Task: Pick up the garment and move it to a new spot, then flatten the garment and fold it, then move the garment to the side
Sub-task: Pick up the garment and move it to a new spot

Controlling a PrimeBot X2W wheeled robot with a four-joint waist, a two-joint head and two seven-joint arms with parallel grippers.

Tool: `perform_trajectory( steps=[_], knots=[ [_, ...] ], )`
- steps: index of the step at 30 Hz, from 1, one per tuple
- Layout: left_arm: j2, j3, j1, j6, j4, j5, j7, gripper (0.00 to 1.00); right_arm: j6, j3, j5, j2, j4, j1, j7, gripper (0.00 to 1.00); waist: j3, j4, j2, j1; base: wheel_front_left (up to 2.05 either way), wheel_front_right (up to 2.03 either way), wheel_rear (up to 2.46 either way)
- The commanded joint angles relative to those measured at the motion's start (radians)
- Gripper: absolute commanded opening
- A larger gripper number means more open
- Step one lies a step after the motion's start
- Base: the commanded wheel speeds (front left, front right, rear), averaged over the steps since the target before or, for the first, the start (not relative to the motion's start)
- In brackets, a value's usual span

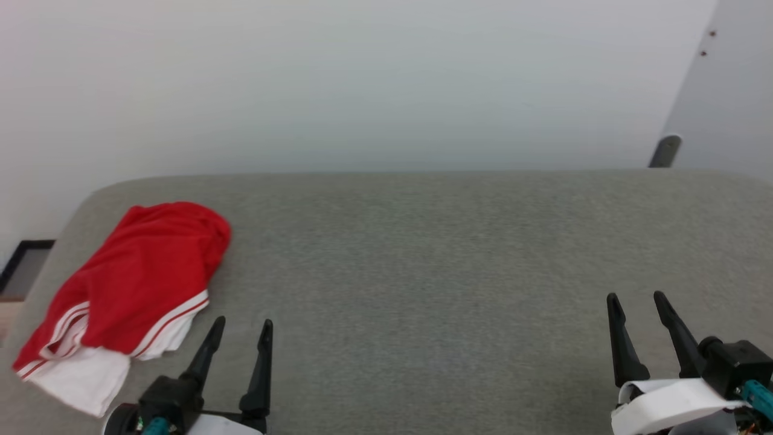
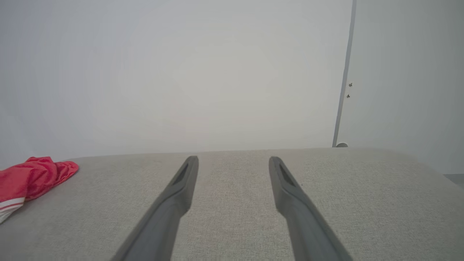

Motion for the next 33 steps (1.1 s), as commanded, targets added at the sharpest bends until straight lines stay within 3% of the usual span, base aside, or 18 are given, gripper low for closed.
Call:
perform_trajectory(
  steps=[1,16,24,31,33],
  knots=[
    [0.004,0.004,-0.006,-0.003,0.002,-0.003,-0.001,1.0,0.004,0.004,0.009,0.0,-0.001,0.007,-0.001,1.0,-0.008,0.031,0.0,0.0,0.0,0.0,0.0],
    [0.066,0.046,-0.084,0.037,0.056,-0.013,0.065,1.0,0.004,0.082,0.041,0.001,0.032,-0.005,-0.004,1.0,-0.057,0.387,0.0,0.0,0.0,0.0,0.0],
    [0.061,0.084,-0.085,0.049,0.015,-0.066,0.073,1.0,0.003,0.151,0.06,-0.02,0.069,-0.084,0.001,1.0,-0.01,0.431,0.0,0.0,0.0,0.0,0.0],
    [0.104,0.042,-0.209,-0.009,0.029,-0.132,0.21,1.0,0.003,0.125,0.066,-0.043,0.077,-0.054,0.0,1.0,0.006,0.439,0.0,0.0,0.0,0.0,0.0],
    [0.132,0.045,-0.255,-0.019,0.026,-0.162,0.26,1.0,0.003,0.131,0.055,-0.045,0.052,-0.063,0.018,1.0,0.04,0.409,0.0,0.0,0.0,0.0,0.0]
  ],
)
